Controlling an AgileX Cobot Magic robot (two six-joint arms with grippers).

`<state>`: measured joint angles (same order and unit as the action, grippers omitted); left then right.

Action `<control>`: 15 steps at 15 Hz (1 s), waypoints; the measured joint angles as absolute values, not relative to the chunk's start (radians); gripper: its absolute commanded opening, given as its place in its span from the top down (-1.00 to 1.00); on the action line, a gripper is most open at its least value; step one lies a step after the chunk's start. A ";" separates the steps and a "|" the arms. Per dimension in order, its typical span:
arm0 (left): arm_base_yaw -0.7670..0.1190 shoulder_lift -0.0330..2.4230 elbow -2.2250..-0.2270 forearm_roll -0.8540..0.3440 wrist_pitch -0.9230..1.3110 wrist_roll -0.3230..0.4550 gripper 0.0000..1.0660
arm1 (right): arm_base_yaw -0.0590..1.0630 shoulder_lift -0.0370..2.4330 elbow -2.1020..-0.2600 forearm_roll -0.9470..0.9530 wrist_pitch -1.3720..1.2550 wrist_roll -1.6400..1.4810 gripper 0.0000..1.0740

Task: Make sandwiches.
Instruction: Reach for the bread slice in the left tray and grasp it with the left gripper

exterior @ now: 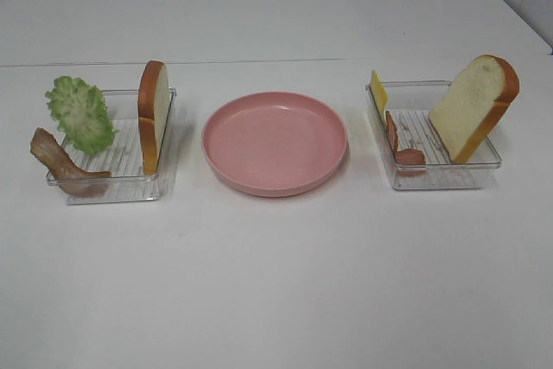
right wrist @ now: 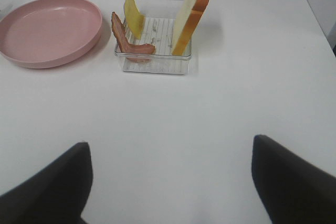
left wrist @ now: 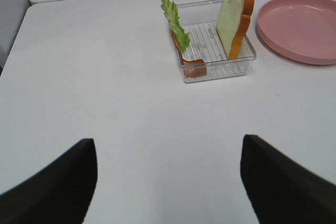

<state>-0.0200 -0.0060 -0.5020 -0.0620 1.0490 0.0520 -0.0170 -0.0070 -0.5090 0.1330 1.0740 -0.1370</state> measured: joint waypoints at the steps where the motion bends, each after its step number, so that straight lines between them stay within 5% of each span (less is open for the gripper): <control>1: -0.020 -0.006 -0.502 -0.062 1.049 0.052 -0.37 | -0.017 -0.007 -0.509 0.133 1.074 -0.137 -0.45; 15: -0.020 -0.006 -0.502 -0.062 1.049 0.052 -0.37 | -0.017 -0.007 -0.509 0.133 1.074 -0.137 -0.45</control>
